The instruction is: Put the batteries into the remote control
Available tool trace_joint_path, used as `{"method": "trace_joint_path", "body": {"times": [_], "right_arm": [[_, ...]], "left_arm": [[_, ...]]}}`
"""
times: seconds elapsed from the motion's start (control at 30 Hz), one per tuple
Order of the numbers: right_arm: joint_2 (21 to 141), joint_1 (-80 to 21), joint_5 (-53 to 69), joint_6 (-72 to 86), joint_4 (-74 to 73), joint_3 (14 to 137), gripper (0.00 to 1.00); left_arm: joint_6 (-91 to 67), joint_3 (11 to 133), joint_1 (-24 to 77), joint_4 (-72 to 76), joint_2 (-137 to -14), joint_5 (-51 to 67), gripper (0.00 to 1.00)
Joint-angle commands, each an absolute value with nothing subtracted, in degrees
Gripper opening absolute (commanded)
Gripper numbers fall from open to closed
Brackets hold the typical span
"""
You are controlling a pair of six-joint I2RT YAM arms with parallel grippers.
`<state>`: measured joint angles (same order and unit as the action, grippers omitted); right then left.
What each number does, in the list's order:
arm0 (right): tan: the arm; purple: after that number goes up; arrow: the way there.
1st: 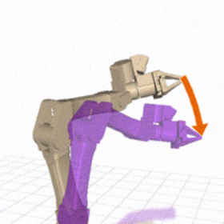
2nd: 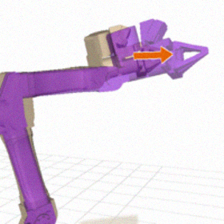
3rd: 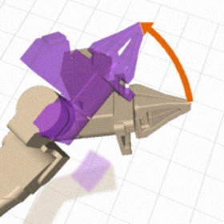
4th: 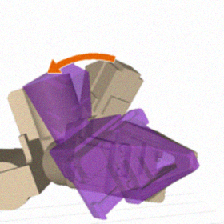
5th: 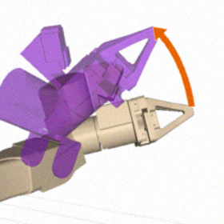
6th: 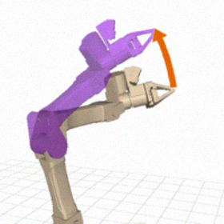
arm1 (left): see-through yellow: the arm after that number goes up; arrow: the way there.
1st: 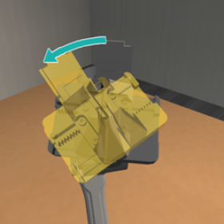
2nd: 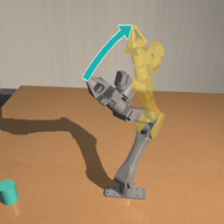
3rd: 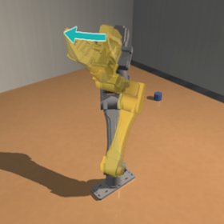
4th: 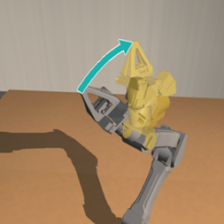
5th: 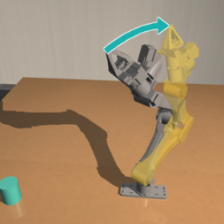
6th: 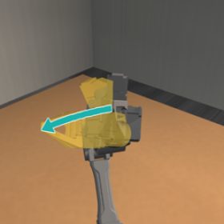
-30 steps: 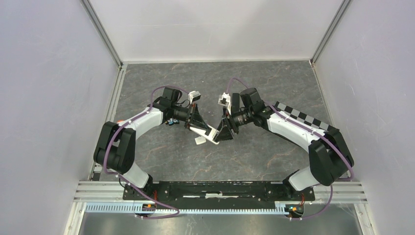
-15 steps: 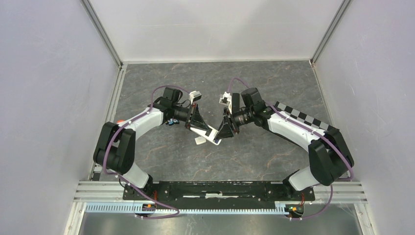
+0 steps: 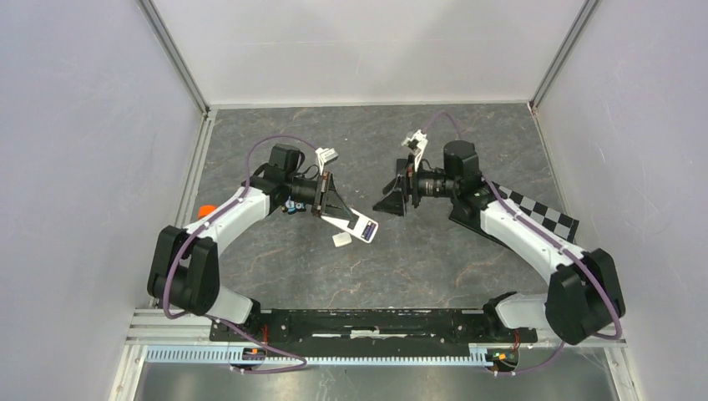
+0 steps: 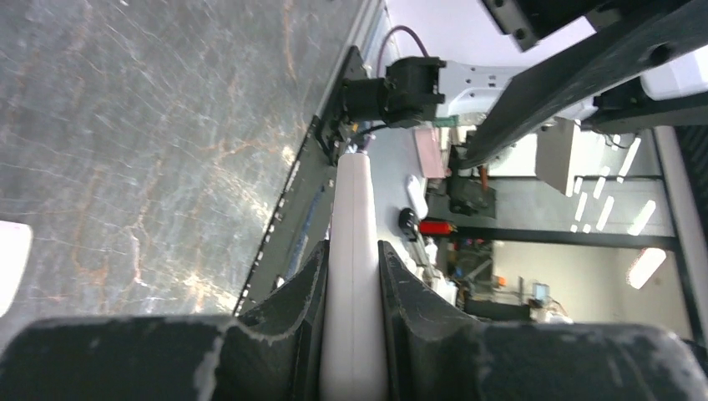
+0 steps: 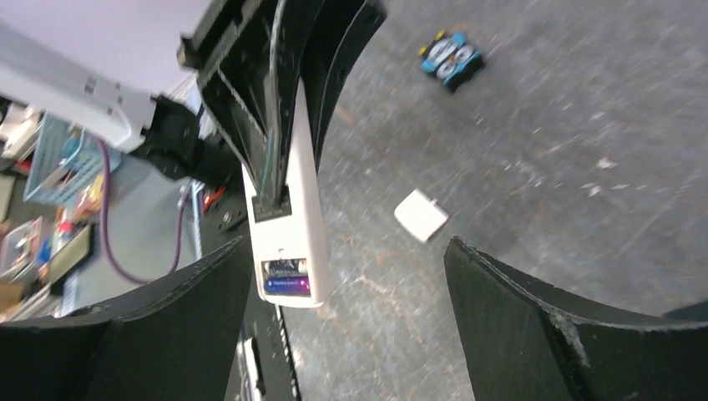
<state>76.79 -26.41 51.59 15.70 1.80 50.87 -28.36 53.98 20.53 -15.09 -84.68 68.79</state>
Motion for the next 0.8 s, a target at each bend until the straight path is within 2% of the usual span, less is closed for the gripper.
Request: {"method": "trace_joint_path", "body": {"times": [0.0, 0.2, 0.37, 0.63, 0.77], "right_arm": [[72.08, -26.01, 40.67, 21.0, 8.89, 50.41, 0.89], [71.23, -27.78, 21.6, 15.92, 4.05, 47.24, 0.92], [78.82, -39.68, 5.19, 9.28, -4.99, 50.38, 0.96], [97.51, -54.18, -4.98, 13.6, -16.68, 64.17, 0.98], [104.31, -58.03, -11.98, 15.75, -22.15, 71.22, 0.98]], "left_arm": [[-22.9, 54.42, 19.45, -14.81, -80.43, 63.65, 0.02], [-23.2, 53.26, 14.89, -16.69, -75.89, 51.79, 0.02], [-23.61, 53.15, 9.29, -24.57, -72.06, 35.24, 0.02], [-22.85, 53.44, 7.32, -30.64, -65.22, 19.2, 0.02], [-23.07, 53.39, 6.73, -32.14, -64.13, 17.47, 0.02]]}}
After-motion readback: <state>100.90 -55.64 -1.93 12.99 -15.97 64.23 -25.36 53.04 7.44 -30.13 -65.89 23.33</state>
